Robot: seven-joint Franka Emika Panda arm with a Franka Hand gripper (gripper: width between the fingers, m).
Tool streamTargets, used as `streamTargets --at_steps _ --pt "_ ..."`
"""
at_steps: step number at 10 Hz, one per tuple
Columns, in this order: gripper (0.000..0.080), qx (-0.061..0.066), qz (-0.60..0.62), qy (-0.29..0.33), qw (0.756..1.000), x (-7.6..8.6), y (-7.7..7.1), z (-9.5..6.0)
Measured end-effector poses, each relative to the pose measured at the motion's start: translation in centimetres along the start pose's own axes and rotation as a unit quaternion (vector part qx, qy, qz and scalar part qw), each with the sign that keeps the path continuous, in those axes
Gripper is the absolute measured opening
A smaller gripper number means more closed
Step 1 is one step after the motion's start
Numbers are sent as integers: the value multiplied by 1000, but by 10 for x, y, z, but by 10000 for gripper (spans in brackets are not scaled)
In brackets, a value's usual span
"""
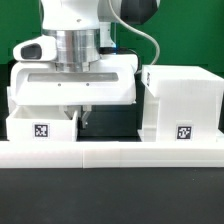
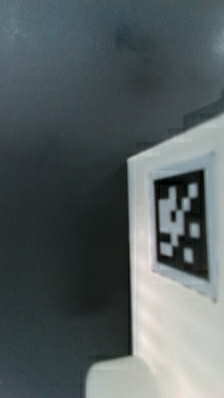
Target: Assemble drawer
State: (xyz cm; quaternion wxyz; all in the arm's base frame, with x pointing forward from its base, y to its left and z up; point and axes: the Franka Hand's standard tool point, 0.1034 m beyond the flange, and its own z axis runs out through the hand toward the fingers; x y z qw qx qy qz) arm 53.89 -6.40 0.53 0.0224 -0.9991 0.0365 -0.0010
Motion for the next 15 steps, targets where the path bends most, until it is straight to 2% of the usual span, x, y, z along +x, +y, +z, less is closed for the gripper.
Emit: streamTargets --at_steps 3,5,6,8,11,12,13,14,15 --pt "41 0 0 0 1000 0 0 0" --pt "41 -1 -67 -6 998 -6 -4 -7" --pt "41 7 -126 -20 992 -14 -3 -11" --pt "41 22 -170 -43 984 -26 11 -13" --pt "41 23 -220 -44 974 -27 13 -11" --pt "41 24 -260 -43 964 -27 13 -11" --pt "41 9 -315 -24 949 -24 9 -13" --pt "41 0 -386 -17 923 -29 3 -13" --pt "41 -1 -456 -22 890 -32 2 -12"
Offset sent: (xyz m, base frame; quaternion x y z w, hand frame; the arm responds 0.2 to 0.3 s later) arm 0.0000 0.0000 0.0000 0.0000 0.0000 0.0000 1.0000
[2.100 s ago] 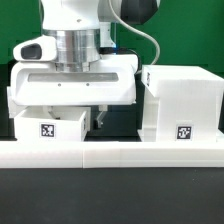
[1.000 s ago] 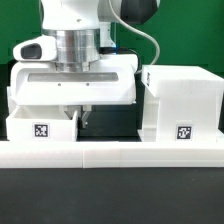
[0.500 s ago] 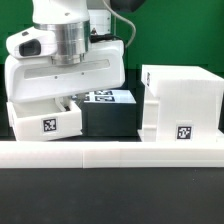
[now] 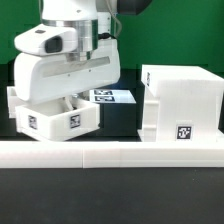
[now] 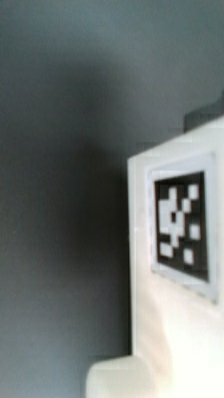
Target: Assemble drawer
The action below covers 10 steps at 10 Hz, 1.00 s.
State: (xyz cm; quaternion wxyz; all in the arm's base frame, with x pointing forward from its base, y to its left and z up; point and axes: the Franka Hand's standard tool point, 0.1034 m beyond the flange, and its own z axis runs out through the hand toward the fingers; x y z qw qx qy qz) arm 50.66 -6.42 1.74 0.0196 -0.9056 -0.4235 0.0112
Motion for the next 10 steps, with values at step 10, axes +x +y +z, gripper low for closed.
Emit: streamTargets --at_steps 10 --pt "41 -15 -292 -41 955 20 -8 4"
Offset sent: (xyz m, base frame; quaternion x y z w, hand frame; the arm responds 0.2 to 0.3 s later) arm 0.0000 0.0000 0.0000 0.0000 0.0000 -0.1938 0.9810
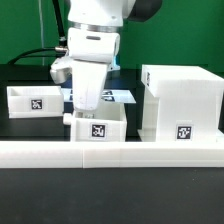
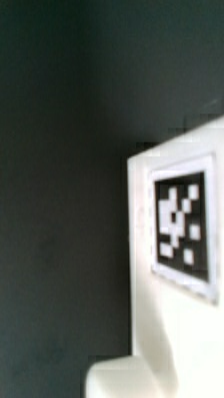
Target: Assemble drawer
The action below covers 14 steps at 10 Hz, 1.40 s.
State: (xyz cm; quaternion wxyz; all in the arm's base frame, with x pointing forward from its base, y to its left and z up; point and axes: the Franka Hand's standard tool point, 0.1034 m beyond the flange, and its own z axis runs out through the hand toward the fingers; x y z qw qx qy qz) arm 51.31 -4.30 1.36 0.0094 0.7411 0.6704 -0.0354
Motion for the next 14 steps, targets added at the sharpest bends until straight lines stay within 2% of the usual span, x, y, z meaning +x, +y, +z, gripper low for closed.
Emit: streamTargets --at_steps 3,4,6,8,11,14 --pt "41 1 -13 -1 1000 0 -1 3" --pt "41 -1 -28 -3 1000 9 3 1" --pt "41 6 -22 -5 1000 22 9 -3" --pt "41 -13 -14 0 1000 25 12 -3" --pt "41 -7 -17 -1 1000 23 9 3" --pt "41 -10 -20 0 1000 30 16 1"
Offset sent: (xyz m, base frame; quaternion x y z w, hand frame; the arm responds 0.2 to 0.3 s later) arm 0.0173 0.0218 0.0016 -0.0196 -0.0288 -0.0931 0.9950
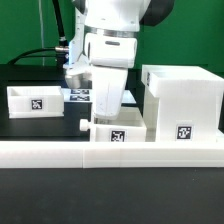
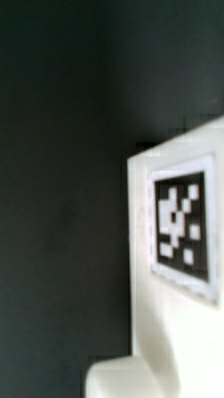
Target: Assemble drawer
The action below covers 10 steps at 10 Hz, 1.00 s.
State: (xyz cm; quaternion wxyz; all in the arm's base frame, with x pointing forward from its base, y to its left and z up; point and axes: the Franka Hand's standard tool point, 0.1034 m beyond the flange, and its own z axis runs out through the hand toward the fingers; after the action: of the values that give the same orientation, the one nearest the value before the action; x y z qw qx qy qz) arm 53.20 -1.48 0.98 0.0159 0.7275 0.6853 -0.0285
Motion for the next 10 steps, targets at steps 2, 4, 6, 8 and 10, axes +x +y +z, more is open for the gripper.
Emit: streamTargets --at_steps 2,4,6,8,10 --pt "41 -3 -1 2 1000 4 2 -1" --pt "41 -13 -3 5 1000 8 5 -2" --pt "41 -16 -2 6 1000 7 3 -1" --pt "41 -16 -5 7 1000 12 3 0" --pt "41 -16 -14 4 1000 17 4 -2"
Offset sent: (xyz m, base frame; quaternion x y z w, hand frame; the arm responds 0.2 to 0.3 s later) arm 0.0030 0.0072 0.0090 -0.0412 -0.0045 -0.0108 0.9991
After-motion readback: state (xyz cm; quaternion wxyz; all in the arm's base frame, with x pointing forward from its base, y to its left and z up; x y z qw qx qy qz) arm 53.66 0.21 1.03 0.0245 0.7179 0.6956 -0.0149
